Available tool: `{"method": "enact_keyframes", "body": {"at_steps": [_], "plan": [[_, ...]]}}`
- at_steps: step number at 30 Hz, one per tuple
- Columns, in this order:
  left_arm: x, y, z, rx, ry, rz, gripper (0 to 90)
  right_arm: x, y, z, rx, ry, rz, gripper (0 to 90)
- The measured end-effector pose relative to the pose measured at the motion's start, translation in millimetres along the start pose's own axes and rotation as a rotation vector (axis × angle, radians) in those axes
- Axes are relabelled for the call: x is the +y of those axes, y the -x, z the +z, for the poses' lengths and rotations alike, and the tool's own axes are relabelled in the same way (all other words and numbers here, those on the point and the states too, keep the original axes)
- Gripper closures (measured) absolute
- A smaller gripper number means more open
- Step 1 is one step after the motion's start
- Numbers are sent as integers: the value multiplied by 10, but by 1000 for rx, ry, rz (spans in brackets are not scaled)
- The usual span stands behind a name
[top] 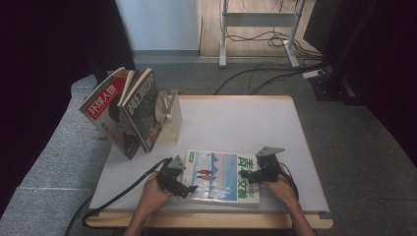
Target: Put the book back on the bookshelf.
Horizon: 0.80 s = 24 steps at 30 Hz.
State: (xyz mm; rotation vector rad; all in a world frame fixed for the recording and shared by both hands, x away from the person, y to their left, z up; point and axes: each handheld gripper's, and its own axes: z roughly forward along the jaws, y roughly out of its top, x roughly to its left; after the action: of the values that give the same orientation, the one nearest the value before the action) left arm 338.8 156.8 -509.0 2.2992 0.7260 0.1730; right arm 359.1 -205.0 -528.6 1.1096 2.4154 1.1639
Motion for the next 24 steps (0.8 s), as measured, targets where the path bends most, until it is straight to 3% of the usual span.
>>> {"method": "enact_keyframes", "body": {"at_steps": [3, 7, 14, 17, 20, 22, 24], "plan": [[41, -139, 23, -8, 44, -26, 4, -11, -19, -44, 0, -8, -11, 28], [158, -201, 92, 23, -9, 30, 3, -52, -72, -107, -10, -14, -26, 27], [333, -326, 214, 19, -10, 38, 7, -165, -191, -202, -5, -6, -33, 24], [352, -429, 252, -16, 37, -9, 22, -217, -229, -258, -4, -9, -27, 24], [358, -475, 284, -16, 34, -12, 22, -273, -281, -318, -3, -10, -34, 14], [402, -471, 361, 3, -14, 23, 15, -318, -318, -361, -2, -9, -39, 11], [425, -487, 394, -4, -5, 16, 14, -350, -346, -393, 1, -9, -41, 10]]}}
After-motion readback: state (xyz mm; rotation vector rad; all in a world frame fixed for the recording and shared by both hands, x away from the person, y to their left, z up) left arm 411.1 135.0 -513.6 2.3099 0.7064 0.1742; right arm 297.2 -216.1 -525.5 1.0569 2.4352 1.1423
